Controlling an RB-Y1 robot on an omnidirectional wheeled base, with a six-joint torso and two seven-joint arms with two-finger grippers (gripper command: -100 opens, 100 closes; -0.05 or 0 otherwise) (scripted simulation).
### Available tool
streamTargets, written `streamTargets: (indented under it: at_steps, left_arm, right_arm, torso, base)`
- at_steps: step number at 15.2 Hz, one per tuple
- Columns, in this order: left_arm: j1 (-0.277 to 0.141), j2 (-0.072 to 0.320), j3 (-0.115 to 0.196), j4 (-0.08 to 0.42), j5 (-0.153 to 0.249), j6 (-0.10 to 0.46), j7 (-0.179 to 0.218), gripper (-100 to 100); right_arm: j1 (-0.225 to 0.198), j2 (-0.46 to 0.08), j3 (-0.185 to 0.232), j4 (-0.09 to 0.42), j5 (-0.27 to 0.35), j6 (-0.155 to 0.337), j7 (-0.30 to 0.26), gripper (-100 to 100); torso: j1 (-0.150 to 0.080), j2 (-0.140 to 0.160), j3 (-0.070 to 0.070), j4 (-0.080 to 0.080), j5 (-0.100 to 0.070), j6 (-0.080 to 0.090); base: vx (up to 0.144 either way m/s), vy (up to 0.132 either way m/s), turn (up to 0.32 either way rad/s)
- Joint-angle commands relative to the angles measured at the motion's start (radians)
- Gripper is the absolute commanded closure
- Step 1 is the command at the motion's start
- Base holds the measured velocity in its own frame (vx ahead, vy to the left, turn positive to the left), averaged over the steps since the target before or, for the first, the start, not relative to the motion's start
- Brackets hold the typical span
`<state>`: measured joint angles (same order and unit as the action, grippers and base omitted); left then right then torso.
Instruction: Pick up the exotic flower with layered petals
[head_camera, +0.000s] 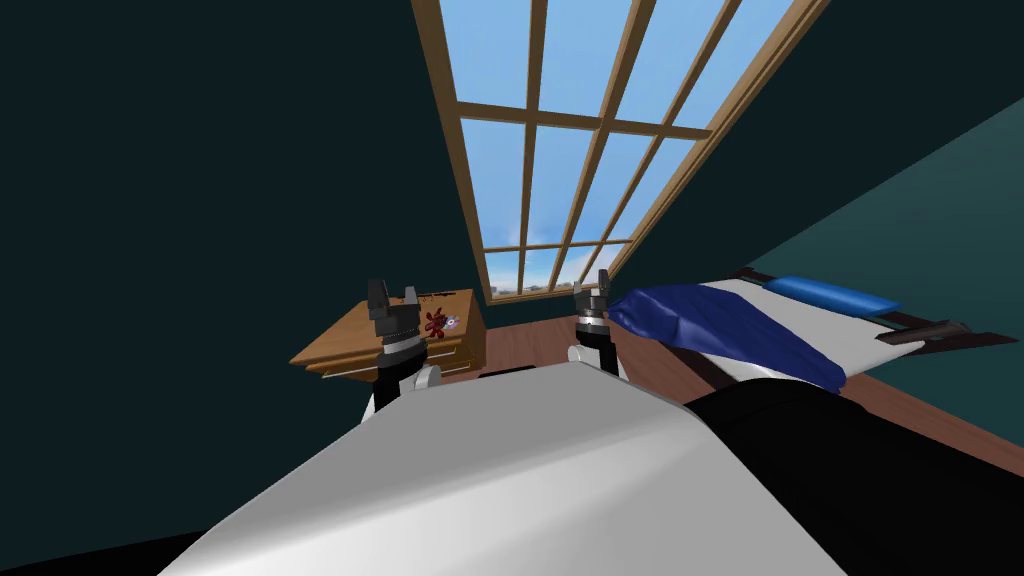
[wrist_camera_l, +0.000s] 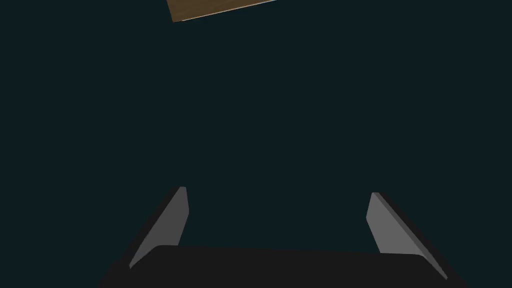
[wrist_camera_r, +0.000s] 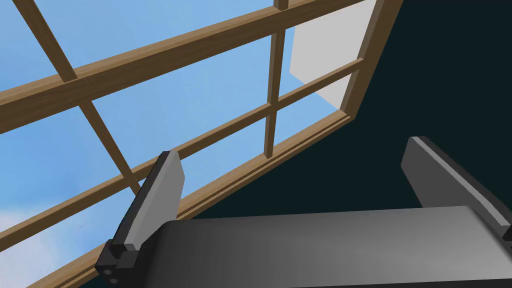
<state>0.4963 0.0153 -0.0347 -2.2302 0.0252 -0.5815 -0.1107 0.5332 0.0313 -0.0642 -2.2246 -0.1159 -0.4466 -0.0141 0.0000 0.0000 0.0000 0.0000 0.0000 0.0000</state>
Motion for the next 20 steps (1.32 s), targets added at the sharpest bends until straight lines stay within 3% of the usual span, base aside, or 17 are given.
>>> streamTargets:
  at_steps: [1, 6, 11, 14, 17, 20]
  left_arm:
    - [-0.002, 0.028, 0.002, 0.007, 0.003, 0.004, 0.003, -100]
    - [-0.021, 0.123, 0.022, 0.067, 0.024, 0.036, 0.026, -100]
    - [-0.053, 0.189, 0.056, 0.169, 0.061, 0.091, 0.065, -100]
    - [-0.060, 0.198, 0.064, 0.193, 0.070, 0.104, 0.074, -100]
    - [-0.083, 0.217, 0.090, 0.268, 0.099, 0.145, 0.103, -100]
    - [-0.091, 0.221, 0.100, 0.295, 0.110, 0.159, 0.113, -100]
  right_arm:
    - [0.000, 0.000, 0.000, 0.000, 0.000, 0.000, 0.000, 0]
    - [0.000, 0.000, 0.000, 0.000, 0.000, 0.000, 0.000, 0]
    - [0.000, 0.000, 0.000, 0.000, 0.000, 0.000, 0.000, 0]
    - [0.000, 0.000, 0.000, 0.000, 0.000, 0.000, 0.000, 0]
    - [0.000, 0.000, 0.000, 0.000, 0.000, 0.000, 0.000, 0]
    - [0.000, 0.000, 0.000, 0.000, 0.000, 0.000, 0.000, 0]
  torso:
    - [0.000, 0.000, 0.000, 0.000, 0.000, 0.000]
    - [-0.002, -0.001, -0.001, 0.000, 0.000, 0.000]
    - [-0.005, -0.002, -0.001, -0.001, -0.001, 0.000]
    - [-0.005, -0.002, -0.001, 0.000, -0.001, 0.000]
    - [-0.004, -0.002, -0.001, 0.000, -0.001, 0.000]
    - [-0.005, -0.002, -0.001, 0.000, -0.001, 0.000]
  base:
    - [0.003, -0.005, -0.008]
    - [0.010, -0.035, -0.022]
    - [0.024, -0.073, -0.037]
    - [0.022, -0.067, -0.018]
    - [0.022, -0.060, -0.036]
    - [0.021, -0.071, -0.023]
